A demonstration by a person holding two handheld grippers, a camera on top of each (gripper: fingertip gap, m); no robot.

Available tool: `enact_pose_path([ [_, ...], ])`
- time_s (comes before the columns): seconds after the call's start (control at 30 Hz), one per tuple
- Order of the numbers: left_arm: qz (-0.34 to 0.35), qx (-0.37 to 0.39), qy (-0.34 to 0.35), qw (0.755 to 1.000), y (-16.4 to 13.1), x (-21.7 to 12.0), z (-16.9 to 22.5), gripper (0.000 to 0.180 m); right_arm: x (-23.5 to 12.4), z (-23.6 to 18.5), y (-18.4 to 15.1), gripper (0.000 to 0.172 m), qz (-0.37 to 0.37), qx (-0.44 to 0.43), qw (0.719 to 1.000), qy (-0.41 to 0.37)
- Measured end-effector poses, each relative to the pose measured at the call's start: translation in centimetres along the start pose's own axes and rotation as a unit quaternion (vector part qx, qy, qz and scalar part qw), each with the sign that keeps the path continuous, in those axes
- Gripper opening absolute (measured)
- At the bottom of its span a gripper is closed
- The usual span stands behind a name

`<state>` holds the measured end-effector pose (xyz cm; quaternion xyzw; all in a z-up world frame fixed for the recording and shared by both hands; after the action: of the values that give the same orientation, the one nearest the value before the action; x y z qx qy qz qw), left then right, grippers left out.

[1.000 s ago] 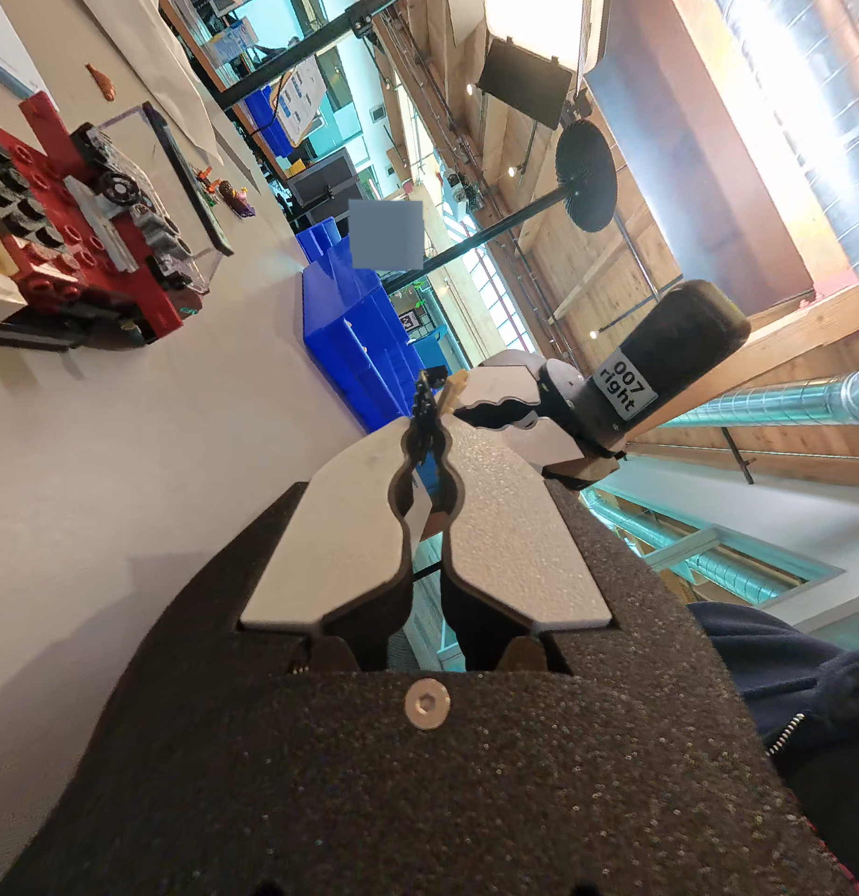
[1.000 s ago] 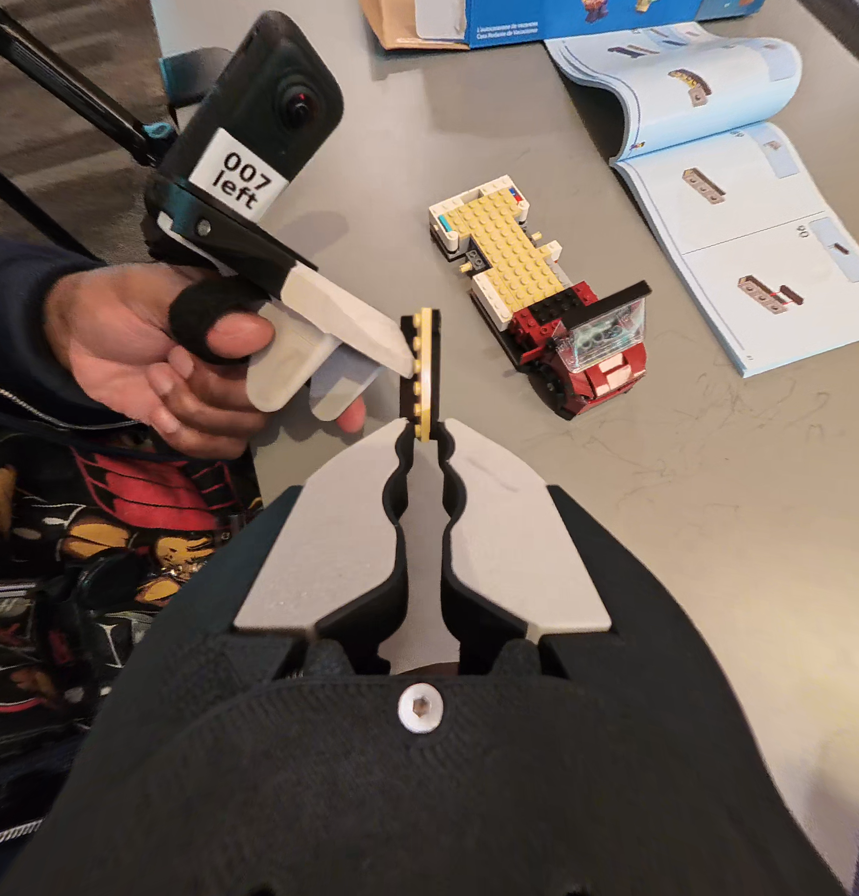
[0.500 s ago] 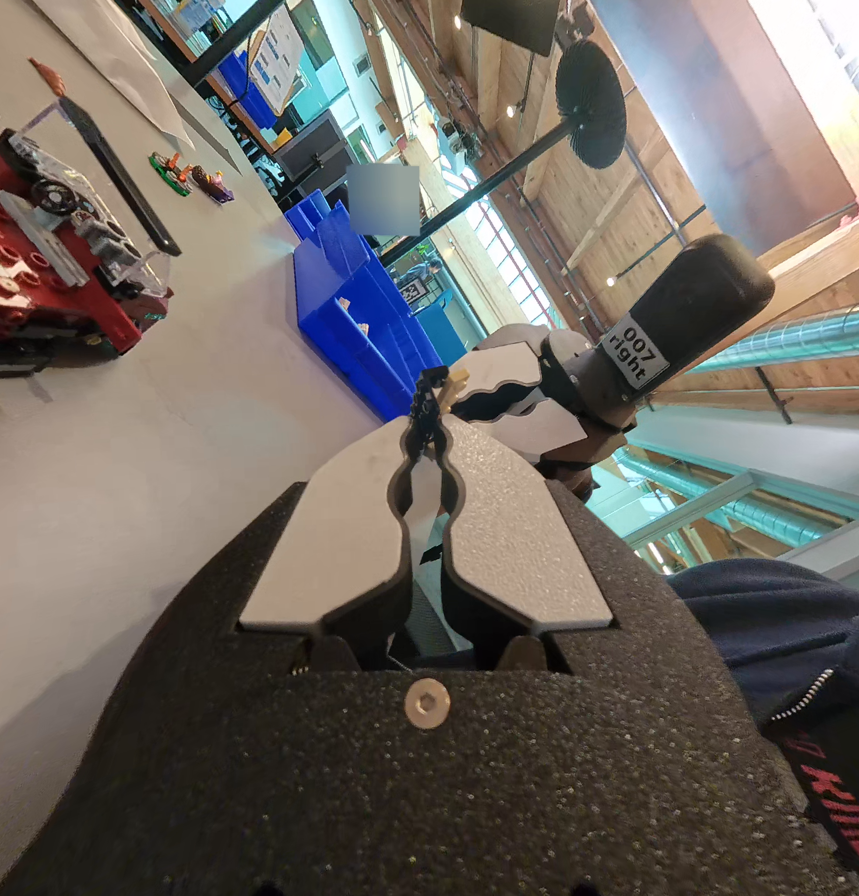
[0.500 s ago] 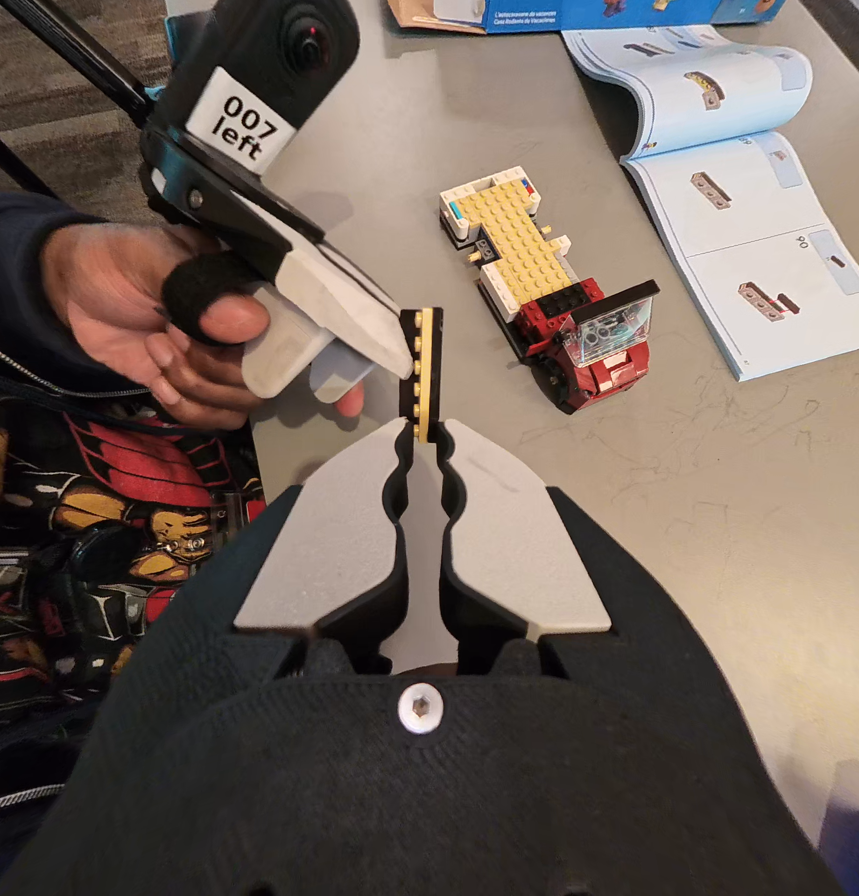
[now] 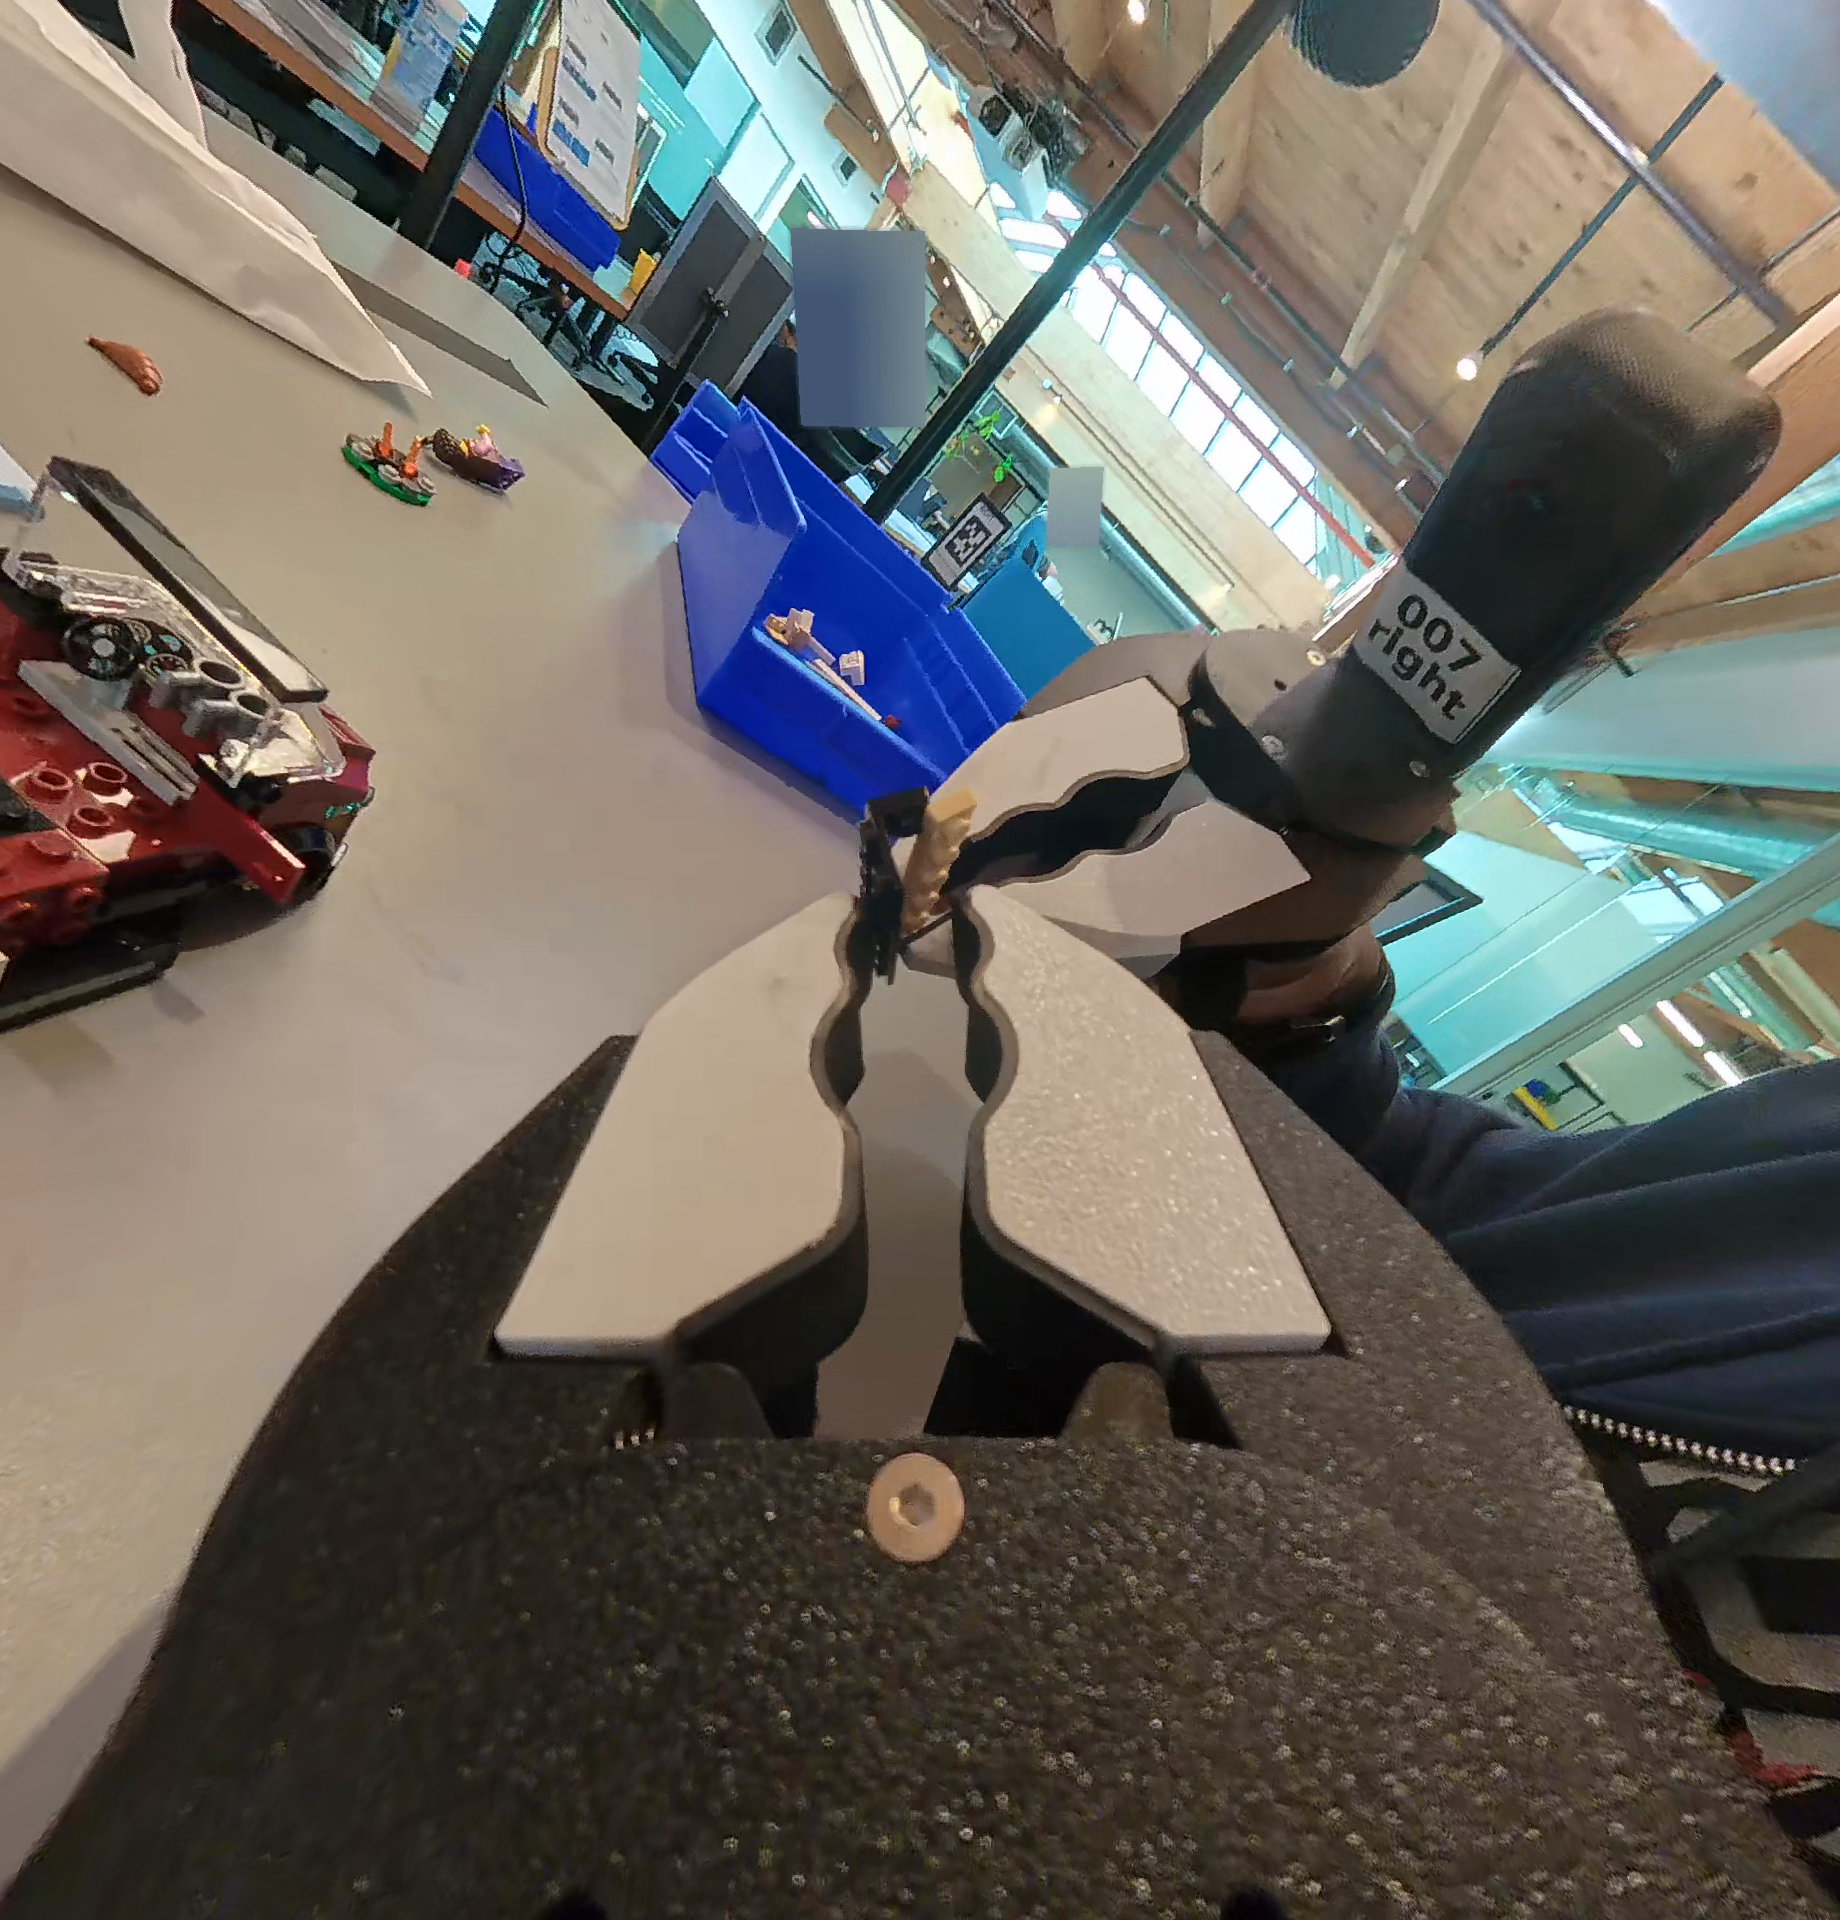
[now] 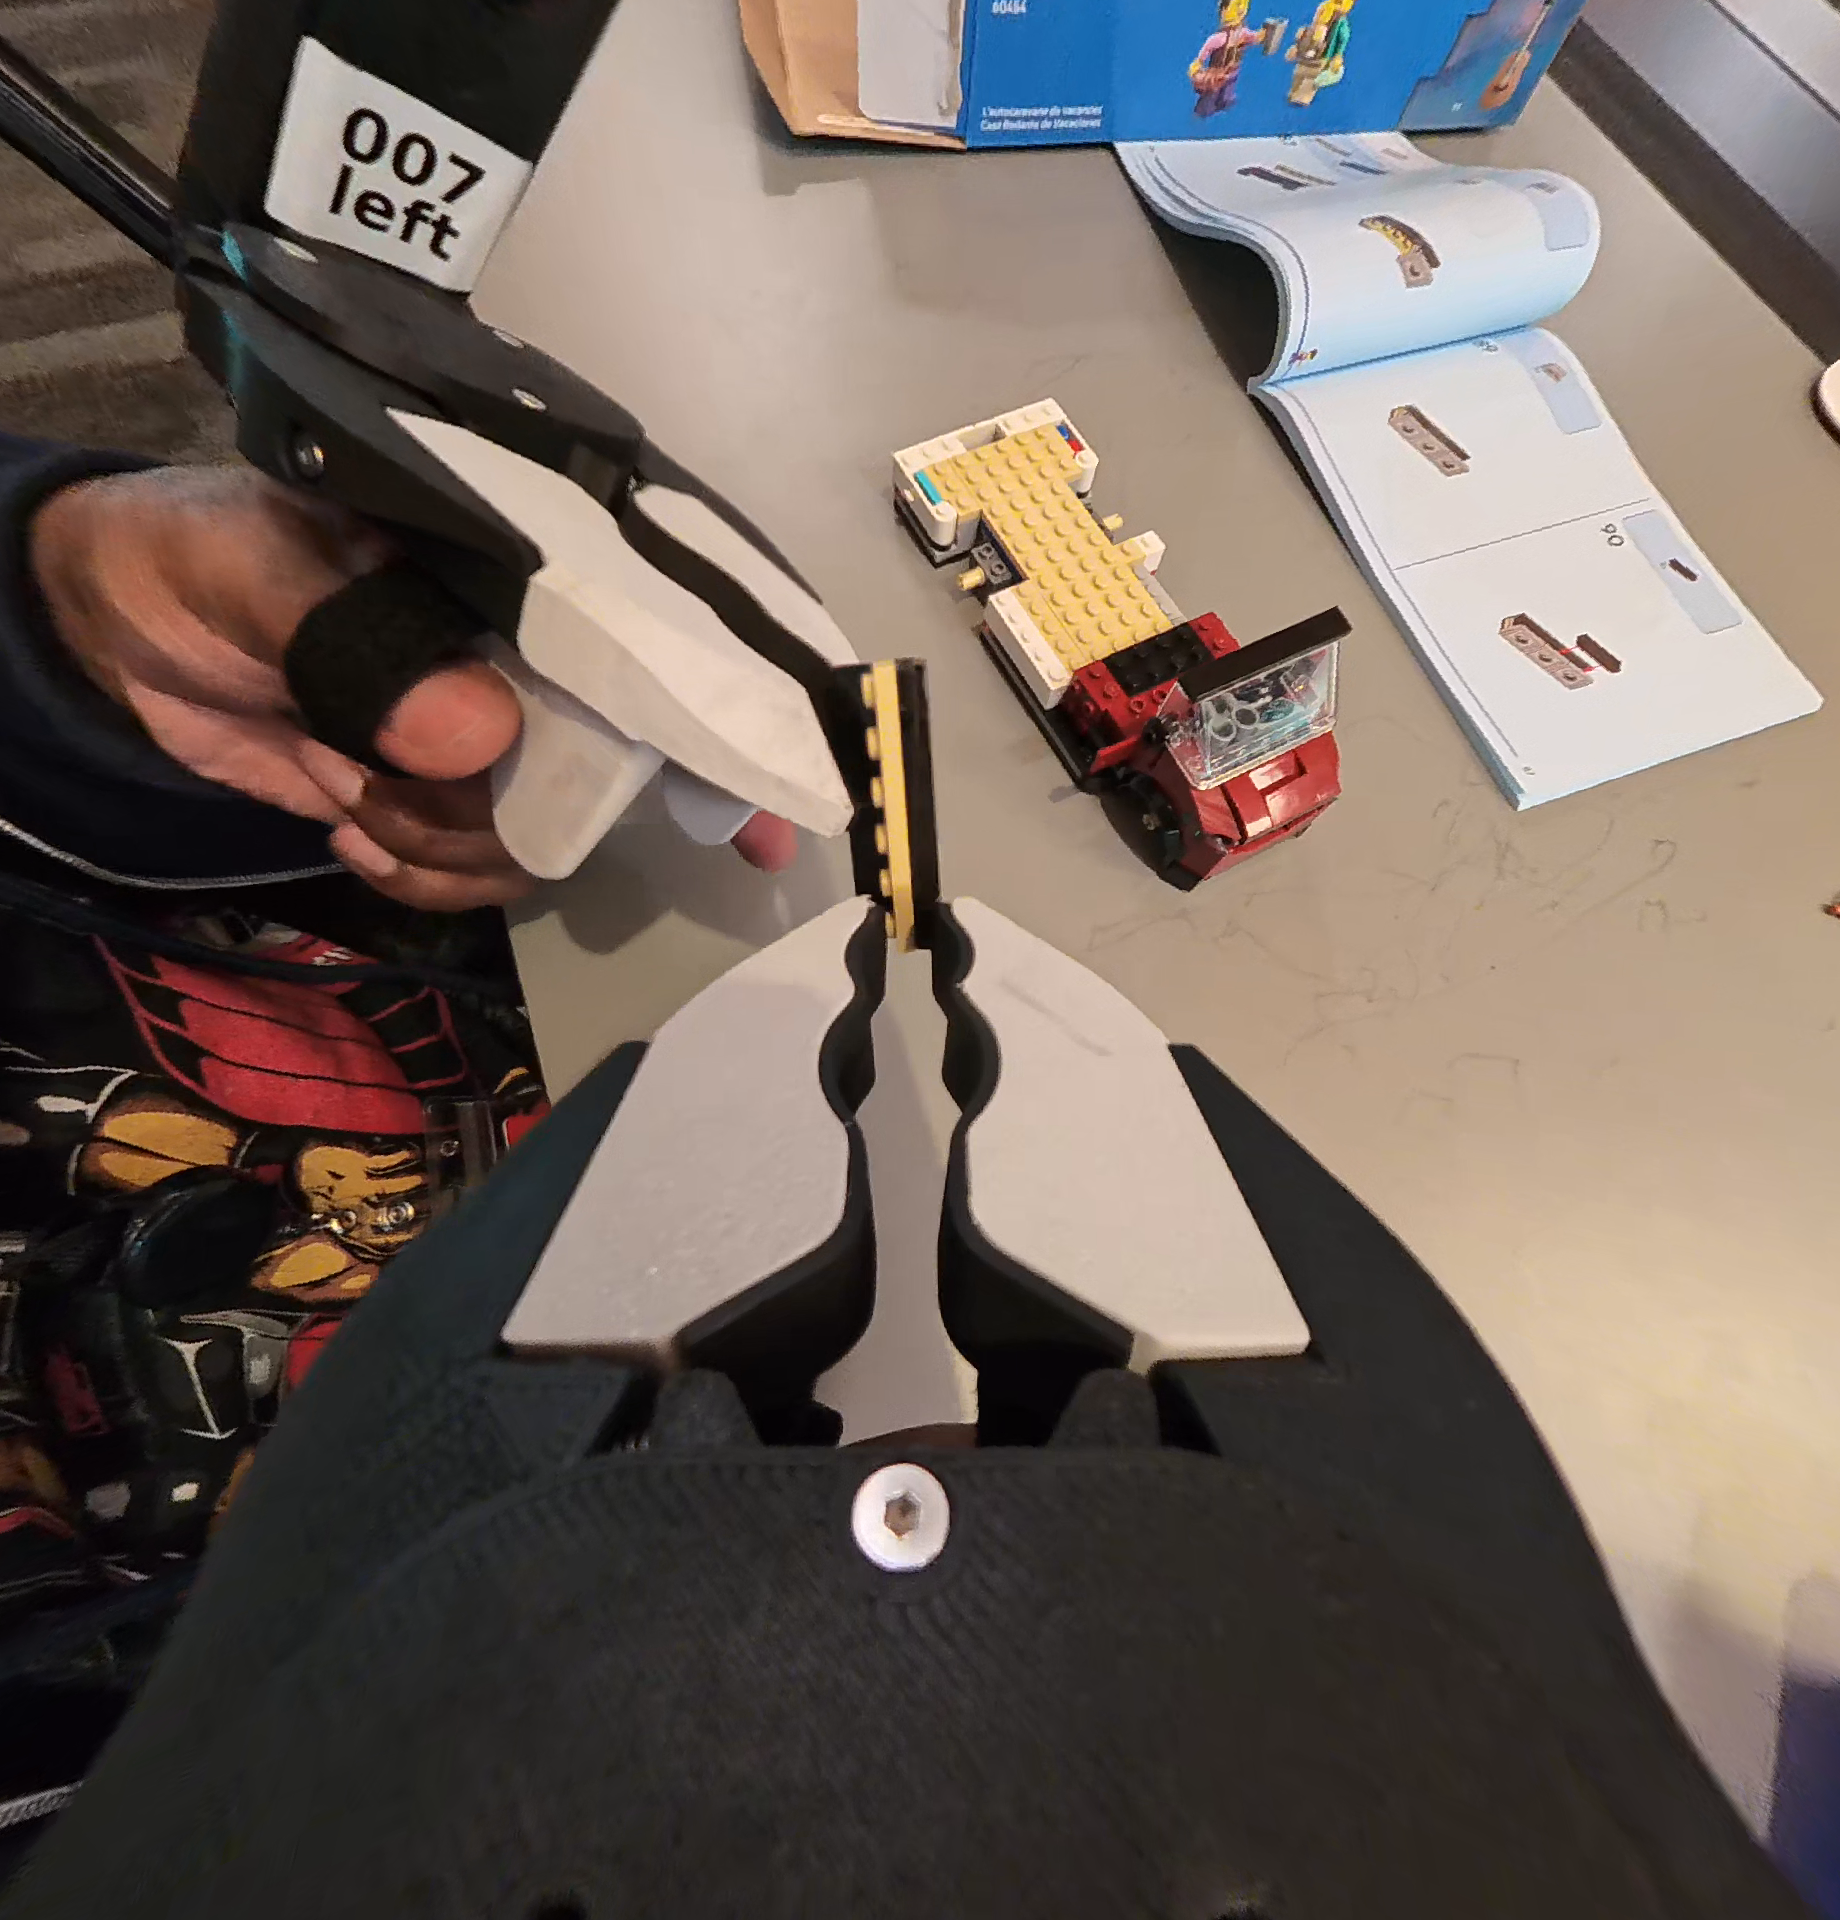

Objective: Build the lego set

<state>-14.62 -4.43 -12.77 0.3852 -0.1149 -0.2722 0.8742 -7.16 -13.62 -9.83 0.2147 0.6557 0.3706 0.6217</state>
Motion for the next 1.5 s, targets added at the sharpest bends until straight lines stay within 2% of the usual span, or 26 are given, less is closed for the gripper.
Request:
enact_pose_path([
  [0.17,-0.015,0.029,0.001,0.999,0.1,-0.1,0.2,0.013,-0.1,0.0,-0.3,0.008,0.022,0.017,0.999,0.017],
  [0.37,-0.018,0.016,0.001,1.0,-0.1,-0.1,0.1,0.005,-0.3,-0.9,-0.1,0.008,0.009,-0.036,0.998,-0.042],
  [0.67,-0.035,0.017,-0.014,0.999,-0.1,0.2,0.8,0.012,-0.5,-1.1,-0.4,0.008,0.002,-0.052,0.996,-0.071],
  [0.9,-0.041,0.044,-0.05,0.997,0.1,0.2,1.4,0.018,-0.8,-0.3,-1.3,0.008,0.077,0.06,0.994,0.054],
  [1.17,-0.089,0.139,-0.095,0.982,0.2,0.4,0.7,0.04,-0.2,0.5,-2.6,0.008,0.131,0.162,0.954,0.214],
  [1.37,-0.083,0.118,-0.176,0.974,0.2,0.8,0.5,0.035,-0.3,0.1,-2.4,0.008,0.153,0.189,0.925,0.293],
  [1.5,-0.09,0.107,-0.208,0.968,0.1,1.0,0.6,0.019,-0.1,0.1,-2.4,0.008,0.159,0.209,0.909,0.322],
])
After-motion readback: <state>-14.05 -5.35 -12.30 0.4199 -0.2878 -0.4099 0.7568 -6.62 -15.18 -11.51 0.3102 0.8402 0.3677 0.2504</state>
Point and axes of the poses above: each gripper's, where its closed fingertips meet, x out along the fingers, y out of its top, z = x × y across the jaws, the point moved 7 cm from there along -x, back along the fingers, and after that the axes turned 3 degrees about -z, right-handed, at the moved point
